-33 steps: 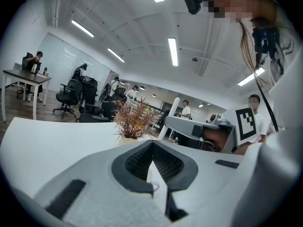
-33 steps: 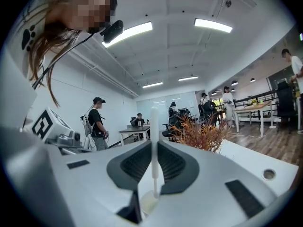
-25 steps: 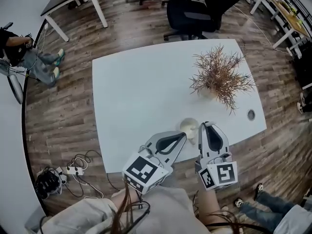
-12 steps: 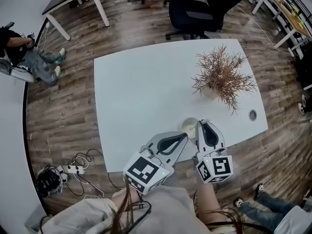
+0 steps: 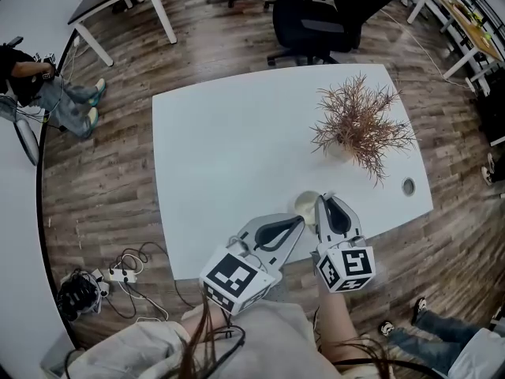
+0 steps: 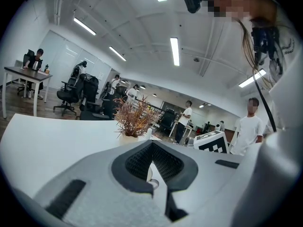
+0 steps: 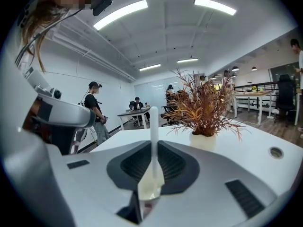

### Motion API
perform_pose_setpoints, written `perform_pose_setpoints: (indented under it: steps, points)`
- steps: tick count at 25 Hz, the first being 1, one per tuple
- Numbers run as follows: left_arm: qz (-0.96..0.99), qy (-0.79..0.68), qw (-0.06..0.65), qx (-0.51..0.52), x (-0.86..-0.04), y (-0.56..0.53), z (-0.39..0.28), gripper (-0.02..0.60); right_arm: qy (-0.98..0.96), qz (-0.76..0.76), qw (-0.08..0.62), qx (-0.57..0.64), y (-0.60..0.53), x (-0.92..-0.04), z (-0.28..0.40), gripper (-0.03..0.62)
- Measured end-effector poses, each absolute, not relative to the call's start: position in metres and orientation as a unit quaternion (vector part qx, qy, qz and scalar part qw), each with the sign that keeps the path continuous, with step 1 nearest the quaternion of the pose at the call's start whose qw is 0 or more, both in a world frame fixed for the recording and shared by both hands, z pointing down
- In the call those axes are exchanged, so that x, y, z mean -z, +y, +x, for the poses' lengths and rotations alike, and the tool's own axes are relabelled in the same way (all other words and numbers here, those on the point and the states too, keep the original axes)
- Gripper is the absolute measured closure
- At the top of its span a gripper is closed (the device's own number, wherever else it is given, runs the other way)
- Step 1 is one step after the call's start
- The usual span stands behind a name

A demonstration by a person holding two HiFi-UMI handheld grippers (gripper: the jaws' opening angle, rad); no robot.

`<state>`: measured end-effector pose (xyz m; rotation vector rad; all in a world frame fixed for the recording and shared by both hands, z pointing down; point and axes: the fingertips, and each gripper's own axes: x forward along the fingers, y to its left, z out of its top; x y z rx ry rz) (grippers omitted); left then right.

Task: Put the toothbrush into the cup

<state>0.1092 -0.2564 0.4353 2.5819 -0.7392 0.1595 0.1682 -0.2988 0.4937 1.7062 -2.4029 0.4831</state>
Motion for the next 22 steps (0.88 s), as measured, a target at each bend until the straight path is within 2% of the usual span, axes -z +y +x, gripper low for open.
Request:
perform_pose_setpoints:
  steps: [14,22]
  points:
    - [0.935,-0.268,0.227,-0.053,-0.439,-0.255,0.107,0.578,-0.797,0.550,0.125,-0.218,-0.300,-0.520,0.166,0.542]
    - [0.934,-0.276,0.217,-0.070,-0.438,-0.259,0.103,0.578,-0.794,0.558,0.110,-0.213,-0.306,-0.510,0.170,0.542]
